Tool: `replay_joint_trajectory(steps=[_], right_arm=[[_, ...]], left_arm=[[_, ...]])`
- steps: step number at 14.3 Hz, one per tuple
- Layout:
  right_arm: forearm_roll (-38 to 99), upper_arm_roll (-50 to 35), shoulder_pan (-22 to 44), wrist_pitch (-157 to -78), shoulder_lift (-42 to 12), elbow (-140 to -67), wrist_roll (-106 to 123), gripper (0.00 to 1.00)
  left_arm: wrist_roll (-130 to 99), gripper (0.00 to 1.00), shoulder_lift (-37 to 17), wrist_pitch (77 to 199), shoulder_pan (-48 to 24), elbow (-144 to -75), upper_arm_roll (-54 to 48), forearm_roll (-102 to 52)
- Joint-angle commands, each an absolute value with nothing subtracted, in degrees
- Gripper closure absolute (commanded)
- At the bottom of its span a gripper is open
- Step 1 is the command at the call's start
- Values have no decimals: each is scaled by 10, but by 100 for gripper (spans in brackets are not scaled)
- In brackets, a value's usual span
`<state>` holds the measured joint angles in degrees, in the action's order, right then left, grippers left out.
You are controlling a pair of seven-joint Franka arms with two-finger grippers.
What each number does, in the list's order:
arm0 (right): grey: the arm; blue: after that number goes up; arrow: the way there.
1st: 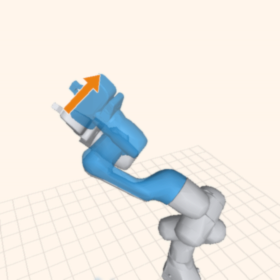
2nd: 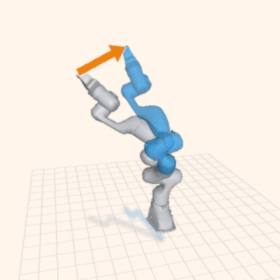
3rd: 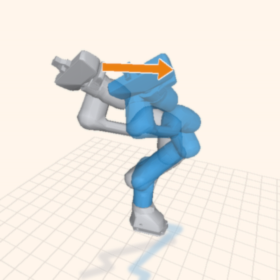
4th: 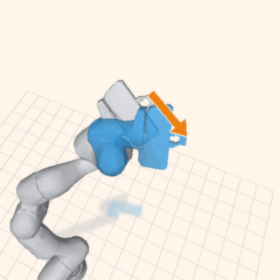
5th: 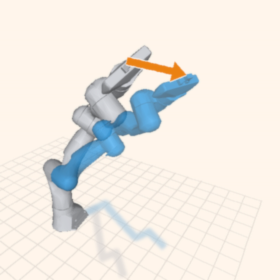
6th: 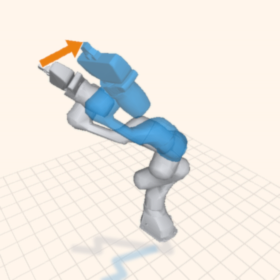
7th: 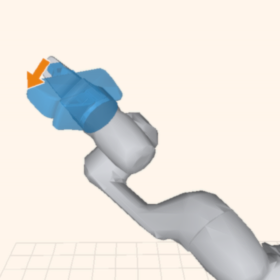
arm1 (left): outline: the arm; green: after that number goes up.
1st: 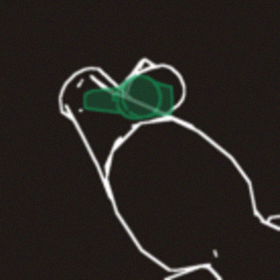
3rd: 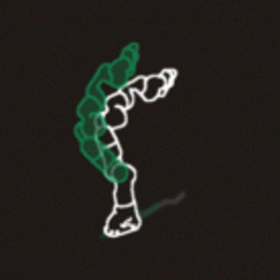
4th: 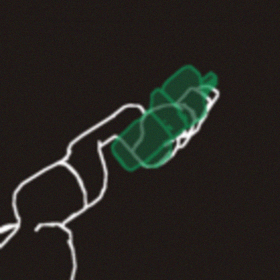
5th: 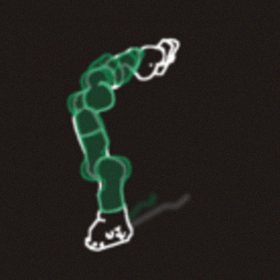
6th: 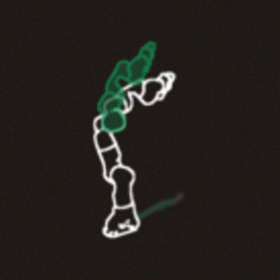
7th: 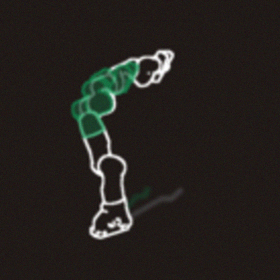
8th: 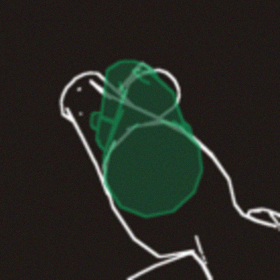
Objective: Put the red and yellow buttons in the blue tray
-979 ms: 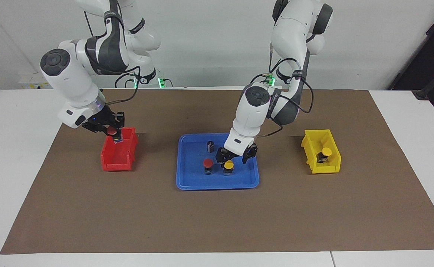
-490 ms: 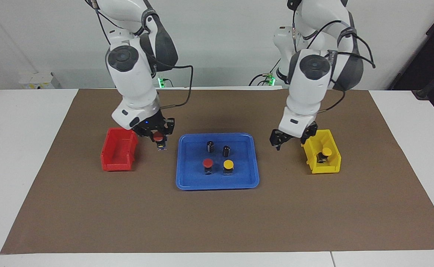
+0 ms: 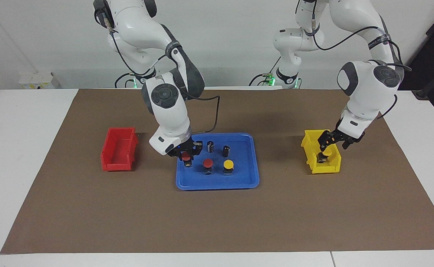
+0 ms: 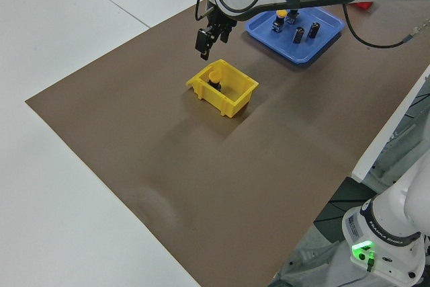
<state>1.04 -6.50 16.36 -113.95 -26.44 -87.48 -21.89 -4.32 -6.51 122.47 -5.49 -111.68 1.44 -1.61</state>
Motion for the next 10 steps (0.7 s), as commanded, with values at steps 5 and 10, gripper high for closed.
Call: replay_joint_trajectory(steps=[5,10], right_arm=[[7,-66,163,-1211,-264,-935,-227,75],[7,-66,163,-1250,-259,-969,-228,68]], left_arm=[[-35,16,-28,1309,-42,-1219,11,-25],[-34,16,-19,1353,-41,-1265,11,-25]])
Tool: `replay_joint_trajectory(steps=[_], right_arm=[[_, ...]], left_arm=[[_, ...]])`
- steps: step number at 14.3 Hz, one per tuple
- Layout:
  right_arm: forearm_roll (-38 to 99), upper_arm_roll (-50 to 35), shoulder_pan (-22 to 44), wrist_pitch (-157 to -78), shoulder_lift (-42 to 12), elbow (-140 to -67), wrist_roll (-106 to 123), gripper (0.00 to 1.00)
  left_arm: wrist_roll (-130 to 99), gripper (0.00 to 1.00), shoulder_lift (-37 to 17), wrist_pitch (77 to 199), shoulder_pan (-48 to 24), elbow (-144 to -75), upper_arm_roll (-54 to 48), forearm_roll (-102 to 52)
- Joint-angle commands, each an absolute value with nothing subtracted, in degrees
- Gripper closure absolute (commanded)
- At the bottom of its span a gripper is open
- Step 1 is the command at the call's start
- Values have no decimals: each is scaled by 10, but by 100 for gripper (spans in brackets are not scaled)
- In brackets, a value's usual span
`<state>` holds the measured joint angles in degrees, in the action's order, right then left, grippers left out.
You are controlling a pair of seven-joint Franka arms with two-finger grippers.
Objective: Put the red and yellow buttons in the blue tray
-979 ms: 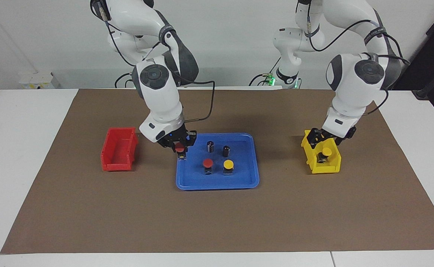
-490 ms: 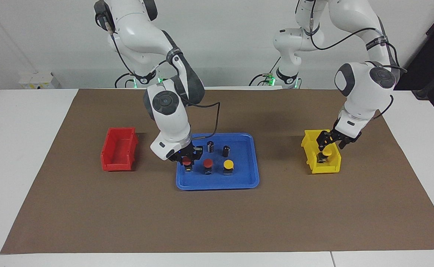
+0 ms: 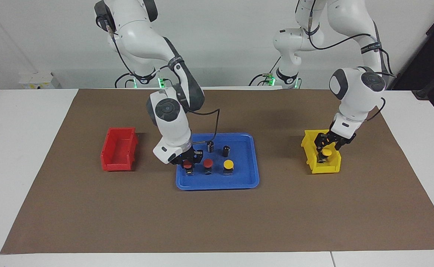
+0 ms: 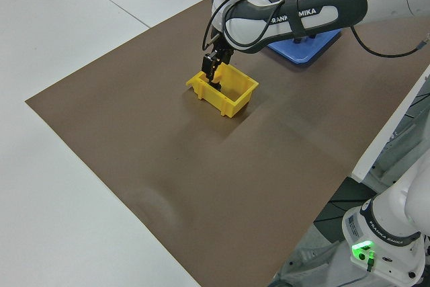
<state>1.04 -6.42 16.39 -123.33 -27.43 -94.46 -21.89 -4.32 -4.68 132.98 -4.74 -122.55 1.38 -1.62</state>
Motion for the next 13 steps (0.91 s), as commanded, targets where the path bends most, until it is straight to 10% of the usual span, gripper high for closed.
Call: replay_joint_trajectory(steps=[1,5,13], right_arm=[[7,-66,163,-1247,-259,-967,-228,51],[5,-65,163,-1231,-258,-948,-228,1],[-4,-59,100,-1044,-152,-889,-213,0]], left_arm=[[-34,16,-18,1361,-41,-1268,11,-25],[-39,22,-27,1378,-44,-1268,11,-25],[-35,34,-32,1389,-38,-1267,11,-25]])
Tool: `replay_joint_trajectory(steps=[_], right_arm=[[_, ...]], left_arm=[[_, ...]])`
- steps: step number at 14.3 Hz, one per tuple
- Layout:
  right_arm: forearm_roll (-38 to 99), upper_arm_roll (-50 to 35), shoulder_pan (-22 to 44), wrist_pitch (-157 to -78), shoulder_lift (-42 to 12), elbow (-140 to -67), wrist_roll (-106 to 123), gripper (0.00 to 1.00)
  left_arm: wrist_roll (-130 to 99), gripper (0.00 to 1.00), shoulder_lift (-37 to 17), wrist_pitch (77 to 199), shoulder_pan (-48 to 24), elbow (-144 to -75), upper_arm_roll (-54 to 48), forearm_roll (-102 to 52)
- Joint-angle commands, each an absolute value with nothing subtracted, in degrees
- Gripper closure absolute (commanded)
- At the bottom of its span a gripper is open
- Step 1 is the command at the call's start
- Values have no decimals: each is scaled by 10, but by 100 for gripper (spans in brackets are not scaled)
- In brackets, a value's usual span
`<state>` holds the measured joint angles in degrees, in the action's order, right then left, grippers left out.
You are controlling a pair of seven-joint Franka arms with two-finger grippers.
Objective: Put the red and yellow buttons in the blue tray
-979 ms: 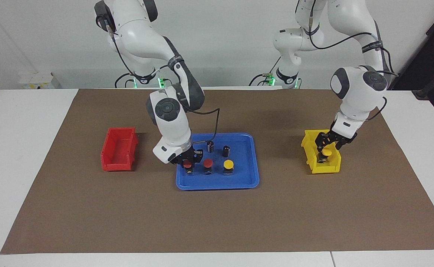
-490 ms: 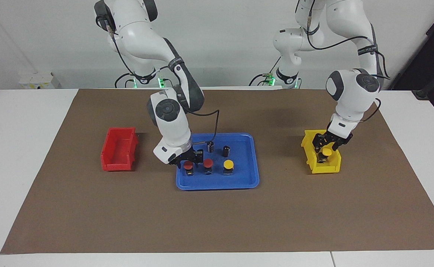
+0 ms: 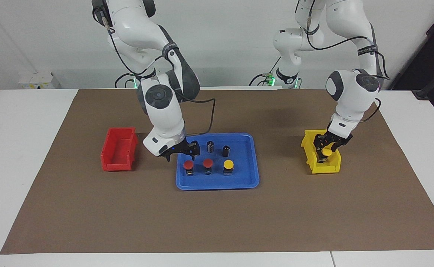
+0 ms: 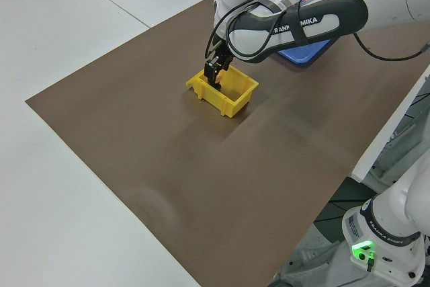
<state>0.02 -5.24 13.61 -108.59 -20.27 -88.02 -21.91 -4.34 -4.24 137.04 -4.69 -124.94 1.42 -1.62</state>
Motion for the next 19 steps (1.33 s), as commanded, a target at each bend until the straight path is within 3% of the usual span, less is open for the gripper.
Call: replay_joint_trajectory(steps=[1,9,10,11,12,13,16,19], right_arm=[[-5,-58,88,-1027,-134,-889,-212,0],[-4,-57,-67,-892,2,-895,-80,0],[-4,-57,-85,-882,6,-897,-38,0],[-4,-57,-101,-886,10,-910,-6,0],[-4,-55,-110,-885,15,-914,1,0],[-4,-29,-103,-887,19,-925,6,0],[-5,10,-72,-884,30,-940,7,0],[-5,26,-72,-882,27,-939,41,0]], left_arm=[[-35,36,-32,1389,-37,-1267,11,-25],[-40,42,-47,1409,-34,-1267,11,-25],[-42,57,-47,1409,-38,-1267,11,-25],[-42,79,-47,1405,-39,-1263,11,-25],[-41,91,-47,1392,-40,-1253,11,-25],[-42,95,-43,1349,-40,-1227,11,-25],[-69,98,-26,1135,-43,-1066,5,-25],[-239,98,-44,1117,-136,-992,-8,-18]])
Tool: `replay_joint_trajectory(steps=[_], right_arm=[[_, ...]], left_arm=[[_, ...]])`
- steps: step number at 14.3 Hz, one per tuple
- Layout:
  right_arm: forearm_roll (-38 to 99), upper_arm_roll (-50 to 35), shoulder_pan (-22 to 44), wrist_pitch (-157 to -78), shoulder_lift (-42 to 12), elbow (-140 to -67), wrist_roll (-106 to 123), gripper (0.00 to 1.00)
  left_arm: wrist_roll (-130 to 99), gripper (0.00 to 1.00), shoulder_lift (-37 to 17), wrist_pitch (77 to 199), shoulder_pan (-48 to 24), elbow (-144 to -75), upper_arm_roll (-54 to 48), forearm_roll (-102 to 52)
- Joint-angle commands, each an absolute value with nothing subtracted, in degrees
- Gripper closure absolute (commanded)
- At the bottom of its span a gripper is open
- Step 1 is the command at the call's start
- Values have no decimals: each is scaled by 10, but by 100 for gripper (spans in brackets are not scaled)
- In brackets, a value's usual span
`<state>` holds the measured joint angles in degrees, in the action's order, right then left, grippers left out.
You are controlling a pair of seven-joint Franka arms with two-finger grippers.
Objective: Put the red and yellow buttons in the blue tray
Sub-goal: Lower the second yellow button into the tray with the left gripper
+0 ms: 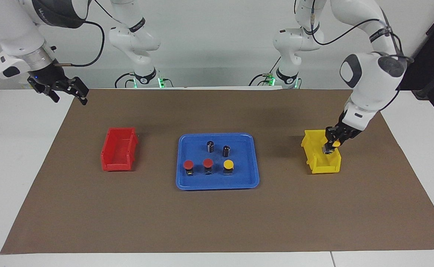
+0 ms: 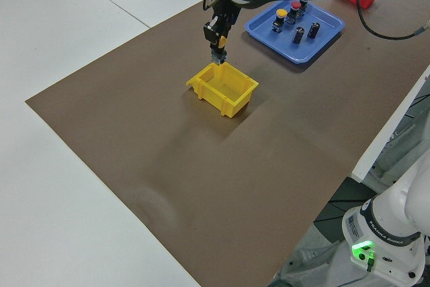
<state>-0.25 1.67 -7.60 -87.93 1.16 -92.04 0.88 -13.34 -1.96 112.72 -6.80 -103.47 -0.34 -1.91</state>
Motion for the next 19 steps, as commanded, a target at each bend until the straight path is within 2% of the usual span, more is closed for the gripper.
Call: replay_joint_trajectory(steps=[1,3,7,12,16,18,19], right_arm=[[-5,28,-72,-880,28,-939,67,0],[-5,26,-72,-869,31,-940,69,0],[-4,28,-72,-870,33,-940,63,0],[-4,24,-68,-869,34,-940,65,0],[-4,24,-69,-869,34,-940,67,0],[-3,24,-70,-870,34,-940,73,0],[1,24,-70,-870,36,-940,73,0]], left_arm=[[-287,98,-55,1142,-178,-995,-7,-15],[-308,98,-103,1172,-239,-990,-7,-14],[-365,99,-175,1242,-293,-985,-6,-12],[-414,99,-254,1259,-312,-926,-5,-1],[-419,98,-272,1278,-313,-921,-6,4],[-419,92,-271,1284,-312,-925,-6,5],[-422,75,-271,1281,-312,-925,-4,4]])
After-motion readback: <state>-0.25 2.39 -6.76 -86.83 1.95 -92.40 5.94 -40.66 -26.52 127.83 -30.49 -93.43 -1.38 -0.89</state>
